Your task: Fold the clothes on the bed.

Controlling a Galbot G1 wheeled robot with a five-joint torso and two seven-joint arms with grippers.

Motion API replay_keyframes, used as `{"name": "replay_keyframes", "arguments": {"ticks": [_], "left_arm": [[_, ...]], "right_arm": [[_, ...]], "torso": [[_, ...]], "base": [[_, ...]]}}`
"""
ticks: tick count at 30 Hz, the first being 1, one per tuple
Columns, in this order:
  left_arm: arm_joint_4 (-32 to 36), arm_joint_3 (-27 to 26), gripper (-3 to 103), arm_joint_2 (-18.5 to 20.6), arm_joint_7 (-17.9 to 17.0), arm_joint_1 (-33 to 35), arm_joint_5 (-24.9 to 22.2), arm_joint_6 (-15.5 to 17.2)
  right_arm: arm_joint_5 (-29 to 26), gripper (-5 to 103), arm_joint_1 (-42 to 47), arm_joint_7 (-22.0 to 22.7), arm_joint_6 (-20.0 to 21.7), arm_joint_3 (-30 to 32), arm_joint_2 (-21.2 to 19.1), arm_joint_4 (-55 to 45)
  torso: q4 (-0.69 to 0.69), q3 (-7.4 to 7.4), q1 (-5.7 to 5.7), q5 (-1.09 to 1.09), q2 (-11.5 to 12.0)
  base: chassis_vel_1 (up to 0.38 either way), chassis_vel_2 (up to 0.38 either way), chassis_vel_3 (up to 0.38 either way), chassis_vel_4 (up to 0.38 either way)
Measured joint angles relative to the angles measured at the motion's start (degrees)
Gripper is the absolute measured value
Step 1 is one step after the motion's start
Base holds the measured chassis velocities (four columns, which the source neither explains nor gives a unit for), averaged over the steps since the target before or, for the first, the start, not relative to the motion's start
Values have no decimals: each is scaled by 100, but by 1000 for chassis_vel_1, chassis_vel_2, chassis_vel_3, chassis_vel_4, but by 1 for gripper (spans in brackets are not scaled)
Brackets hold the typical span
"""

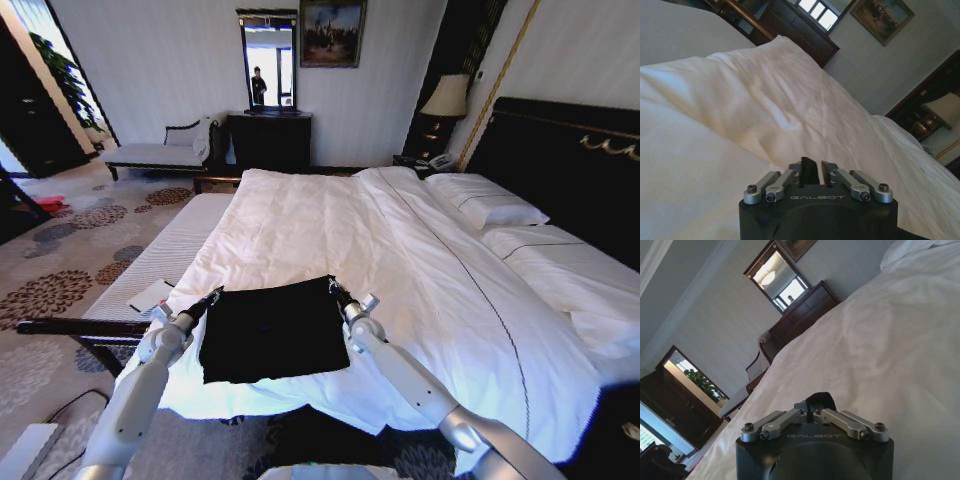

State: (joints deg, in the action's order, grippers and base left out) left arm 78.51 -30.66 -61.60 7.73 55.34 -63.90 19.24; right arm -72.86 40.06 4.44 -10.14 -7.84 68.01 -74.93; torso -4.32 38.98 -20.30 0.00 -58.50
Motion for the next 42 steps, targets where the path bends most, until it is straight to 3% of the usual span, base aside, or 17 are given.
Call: {"name": "replay_keyframes", "arguments": {"ticks": [1,3,5,7,18,25,36,42], "left_arm": [[-4,1,15,-7,2,-1,4,0],[-9,1,15,-9,4,-2,5,0],[-30,-3,4,-13,23,-2,9,-3],[-42,-25,1,-13,36,-12,9,-14],[-182,-147,0,60,30,-348,-228,-40],[-476,-27,0,123,94,-756,-305,-153],[-275,-119,0,274,306,-740,-685,-313],[-235,-166,0,278,339,-668,-684,-355]], "right_arm": [[5,0,0,-5,-2,0,-2,5],[7,0,0,-9,-3,0,-3,9],[11,0,-5,-17,-11,1,-3,20],[11,0,-17,-20,-20,11,-1,20],[-130,0,-190,-50,-168,182,17,-23],[-365,0,-329,-497,-371,238,118,99],[-642,0,-553,-1166,-676,235,298,255],[-584,0,-529,-1234,-697,221,311,343]], "torso": [[0,0,0,0,0],[-1,0,0,0,0],[0,0,0,0,0],[0,0,0,0,0],[-1,0,0,0,0],[-2,0,0,-1,0],[0,0,0,0,0],[0,0,0,0,0]], "base": [[0,0,0,0],[0,0,0,0],[0,0,0,0],[0,0,0,0],[0,0,0,0],[0,0,0,0],[0,0,0,0],[0,0,0,0]]}}
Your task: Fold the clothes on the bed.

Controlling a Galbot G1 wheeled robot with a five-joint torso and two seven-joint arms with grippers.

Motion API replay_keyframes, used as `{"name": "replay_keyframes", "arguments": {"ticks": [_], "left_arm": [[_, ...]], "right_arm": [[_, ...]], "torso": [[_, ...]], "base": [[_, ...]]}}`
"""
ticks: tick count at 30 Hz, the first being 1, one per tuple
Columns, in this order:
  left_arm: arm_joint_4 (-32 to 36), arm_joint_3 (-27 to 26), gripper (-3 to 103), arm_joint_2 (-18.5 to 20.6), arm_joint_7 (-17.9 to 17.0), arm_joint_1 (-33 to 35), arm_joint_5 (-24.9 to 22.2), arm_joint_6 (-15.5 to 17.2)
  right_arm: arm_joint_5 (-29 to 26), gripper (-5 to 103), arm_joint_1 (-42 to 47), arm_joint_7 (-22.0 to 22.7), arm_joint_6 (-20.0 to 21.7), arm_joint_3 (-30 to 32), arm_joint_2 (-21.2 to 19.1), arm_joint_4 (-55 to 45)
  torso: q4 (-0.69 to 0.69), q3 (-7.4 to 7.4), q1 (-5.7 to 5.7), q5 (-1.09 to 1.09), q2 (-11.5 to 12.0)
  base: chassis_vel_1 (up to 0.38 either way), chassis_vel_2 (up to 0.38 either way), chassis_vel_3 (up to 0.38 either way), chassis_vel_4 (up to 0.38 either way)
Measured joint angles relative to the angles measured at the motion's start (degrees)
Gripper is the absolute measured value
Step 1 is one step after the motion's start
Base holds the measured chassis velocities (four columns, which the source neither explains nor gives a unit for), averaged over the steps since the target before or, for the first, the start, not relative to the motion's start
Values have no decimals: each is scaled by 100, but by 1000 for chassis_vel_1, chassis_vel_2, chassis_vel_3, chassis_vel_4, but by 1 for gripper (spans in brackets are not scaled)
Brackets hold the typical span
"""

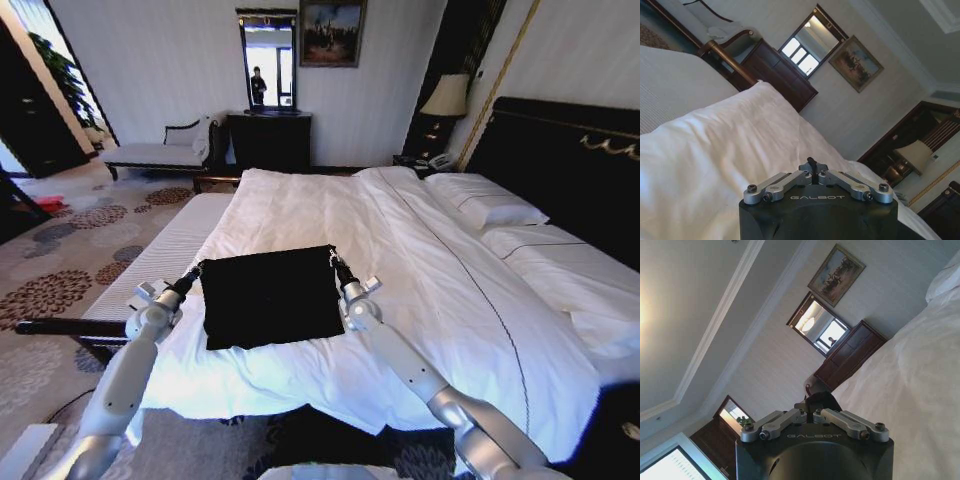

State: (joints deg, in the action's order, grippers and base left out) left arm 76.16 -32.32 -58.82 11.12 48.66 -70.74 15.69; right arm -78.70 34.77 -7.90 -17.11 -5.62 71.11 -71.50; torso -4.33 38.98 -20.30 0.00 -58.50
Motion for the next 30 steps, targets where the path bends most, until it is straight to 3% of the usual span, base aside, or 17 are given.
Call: {"name": "replay_keyframes", "arguments": {"ticks": [13,21,30], "left_arm": [[160,-196,0,-15,151,-51,-330,-137],[444,-432,0,-221,580,119,-431,-171],[495,-417,0,-321,912,127,-342,-259]], "right_arm": [[-102,0,-106,-467,-314,247,-17,22],[-406,0,98,-1521,-568,577,107,-5],[-444,0,195,-1921,-572,658,72,99]], "torso": [[1,0,0,0,0],[1,0,0,1,-1],[0,0,0,1,0]], "base": [[0,0,0,0],[0,0,0,0],[0,0,0,0]]}}
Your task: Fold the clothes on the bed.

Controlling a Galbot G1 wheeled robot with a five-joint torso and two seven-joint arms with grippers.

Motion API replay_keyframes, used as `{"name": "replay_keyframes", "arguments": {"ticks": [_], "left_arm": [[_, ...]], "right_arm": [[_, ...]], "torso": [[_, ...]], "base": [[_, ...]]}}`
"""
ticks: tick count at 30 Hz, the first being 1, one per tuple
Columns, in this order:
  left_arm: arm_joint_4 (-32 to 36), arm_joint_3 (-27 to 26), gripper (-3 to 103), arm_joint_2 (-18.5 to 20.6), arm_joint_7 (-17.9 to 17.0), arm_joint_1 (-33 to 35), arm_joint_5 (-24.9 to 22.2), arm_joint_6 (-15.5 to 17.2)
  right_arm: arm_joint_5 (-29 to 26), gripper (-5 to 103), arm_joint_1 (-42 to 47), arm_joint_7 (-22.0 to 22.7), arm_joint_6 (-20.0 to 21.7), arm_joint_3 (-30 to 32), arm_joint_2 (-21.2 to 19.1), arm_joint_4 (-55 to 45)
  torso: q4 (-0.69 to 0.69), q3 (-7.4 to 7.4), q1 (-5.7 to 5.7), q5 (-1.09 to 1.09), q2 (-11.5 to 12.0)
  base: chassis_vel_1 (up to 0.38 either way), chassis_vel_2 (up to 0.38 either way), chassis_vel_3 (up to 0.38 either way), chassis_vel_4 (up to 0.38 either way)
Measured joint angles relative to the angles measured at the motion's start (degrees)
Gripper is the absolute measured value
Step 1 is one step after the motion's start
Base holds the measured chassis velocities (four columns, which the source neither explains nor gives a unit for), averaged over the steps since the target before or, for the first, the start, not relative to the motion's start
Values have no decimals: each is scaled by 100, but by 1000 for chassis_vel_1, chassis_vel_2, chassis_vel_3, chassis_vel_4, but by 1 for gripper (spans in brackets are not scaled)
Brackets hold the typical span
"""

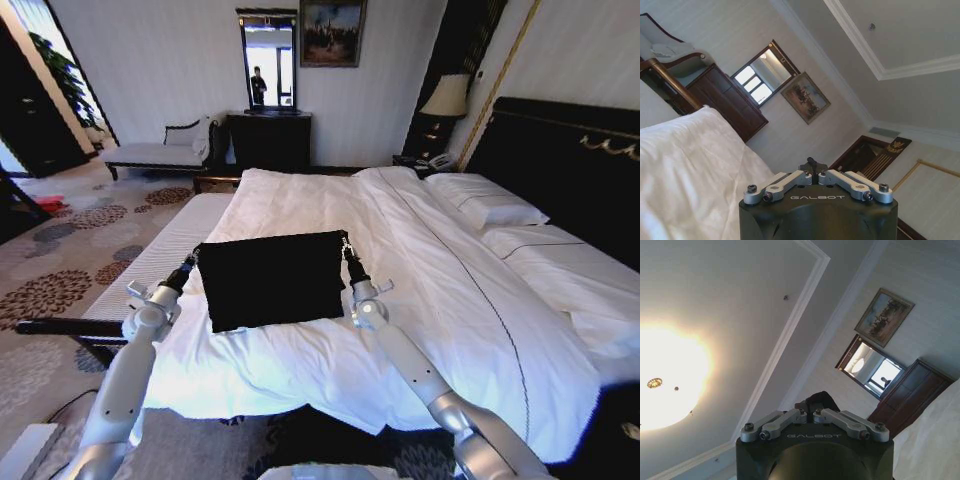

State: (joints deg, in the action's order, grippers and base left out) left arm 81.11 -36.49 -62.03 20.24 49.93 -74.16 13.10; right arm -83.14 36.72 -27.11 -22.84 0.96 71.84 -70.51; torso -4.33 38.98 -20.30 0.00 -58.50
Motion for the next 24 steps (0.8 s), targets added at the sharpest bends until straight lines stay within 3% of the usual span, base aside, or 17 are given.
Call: {"name": "replay_keyframes", "arguments": {"ticks": [8,11,19,24], "left_arm": [[-246,81,0,15,-126,-138,51,-6],[-697,281,0,28,-337,-291,335,-54],[-1534,475,0,-123,-573,-715,849,-174],[-1788,371,0,-135,-602,-853,891,-234]], "right_arm": [[351,0,-194,400,53,-96,71,503],[1132,0,-550,747,165,-276,375,1374],[1966,0,-1318,1317,293,-468,943,2875],[2038,0,-1583,1357,264,-510,1138,3120]], "torso": [[-1,0,0,0,0],[2,1,0,-1,0],[-2,1,-1,-2,0],[2,1,-2,-2,0]], "base": [[0,0,0,0],[0,0,0,0],[0,0,0,0],[0,0,0,0]]}}
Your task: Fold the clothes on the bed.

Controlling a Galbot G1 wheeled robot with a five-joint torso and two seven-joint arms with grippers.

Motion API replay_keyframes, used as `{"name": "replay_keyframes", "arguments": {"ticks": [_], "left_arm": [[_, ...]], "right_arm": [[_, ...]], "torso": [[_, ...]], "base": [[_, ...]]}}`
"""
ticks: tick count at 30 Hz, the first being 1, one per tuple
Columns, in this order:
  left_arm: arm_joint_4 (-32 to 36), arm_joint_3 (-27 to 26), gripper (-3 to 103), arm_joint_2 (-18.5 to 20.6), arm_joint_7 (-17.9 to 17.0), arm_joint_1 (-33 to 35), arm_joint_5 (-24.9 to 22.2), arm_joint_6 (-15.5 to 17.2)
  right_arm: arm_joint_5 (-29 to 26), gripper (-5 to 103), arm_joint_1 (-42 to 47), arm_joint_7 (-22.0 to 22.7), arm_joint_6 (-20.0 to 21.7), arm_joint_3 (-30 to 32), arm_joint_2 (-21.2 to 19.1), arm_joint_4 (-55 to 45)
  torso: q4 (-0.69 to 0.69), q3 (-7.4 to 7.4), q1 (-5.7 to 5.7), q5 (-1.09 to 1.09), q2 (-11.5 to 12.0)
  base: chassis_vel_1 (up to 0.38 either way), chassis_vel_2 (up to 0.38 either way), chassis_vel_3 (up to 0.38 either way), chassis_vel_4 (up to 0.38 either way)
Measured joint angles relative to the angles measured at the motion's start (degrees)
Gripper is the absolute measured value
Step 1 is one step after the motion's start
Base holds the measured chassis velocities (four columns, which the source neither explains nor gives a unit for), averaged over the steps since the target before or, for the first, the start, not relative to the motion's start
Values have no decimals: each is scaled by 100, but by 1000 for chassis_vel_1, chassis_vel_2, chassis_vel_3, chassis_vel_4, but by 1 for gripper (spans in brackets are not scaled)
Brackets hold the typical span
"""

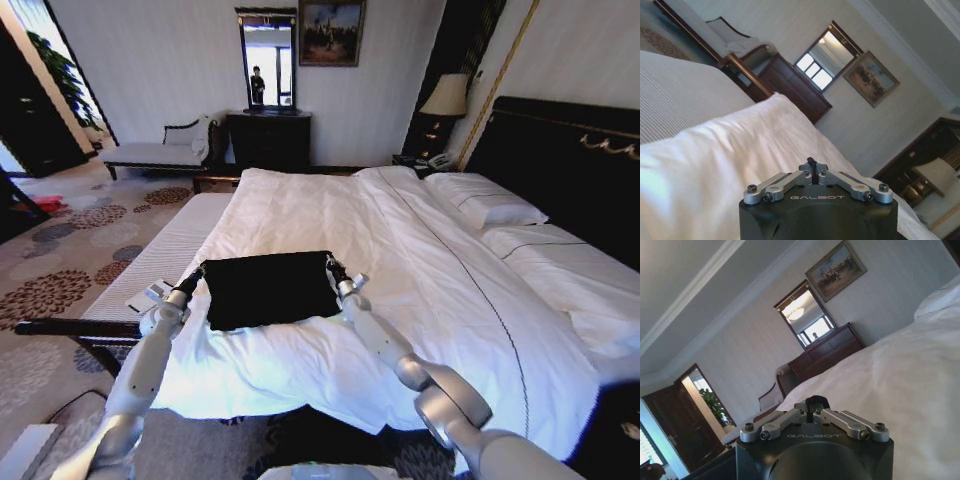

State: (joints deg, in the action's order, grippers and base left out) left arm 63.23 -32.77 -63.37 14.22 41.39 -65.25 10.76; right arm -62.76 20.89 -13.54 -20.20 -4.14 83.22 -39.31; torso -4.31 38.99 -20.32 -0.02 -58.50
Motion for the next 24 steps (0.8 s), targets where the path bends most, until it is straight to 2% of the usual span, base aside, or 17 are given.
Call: {"name": "replay_keyframes", "arguments": {"ticks": [7,12,16,19,24], "left_arm": [[81,-98,0,57,37,19,-152,-22],[345,-86,0,134,275,255,-164,-129],[838,-52,0,248,470,735,-171,-174],[1374,-90,0,377,560,1247,-221,-195],[1712,-119,0,557,613,1743,-133,-269]], "right_arm": [[-236,0,-1,-242,-124,-2,58,-89],[-321,0,194,-291,-178,4,-118,-337],[-409,0,565,-153,-191,-1,-422,-890],[-546,0,940,220,-38,-47,-716,-1609],[-507,0,1319,476,96,-167,-1013,-2148]], "torso": [[-1,-1,2,1,0],[-2,-1,1,2,0],[-2,-1,1,2,0],[-2,-2,3,3,-1],[-2,-3,4,3,-1]], "base": [[0,0,0,0],[0,0,0,0],[0,0,0,0],[0,0,0,0],[0,0,0,0]]}}
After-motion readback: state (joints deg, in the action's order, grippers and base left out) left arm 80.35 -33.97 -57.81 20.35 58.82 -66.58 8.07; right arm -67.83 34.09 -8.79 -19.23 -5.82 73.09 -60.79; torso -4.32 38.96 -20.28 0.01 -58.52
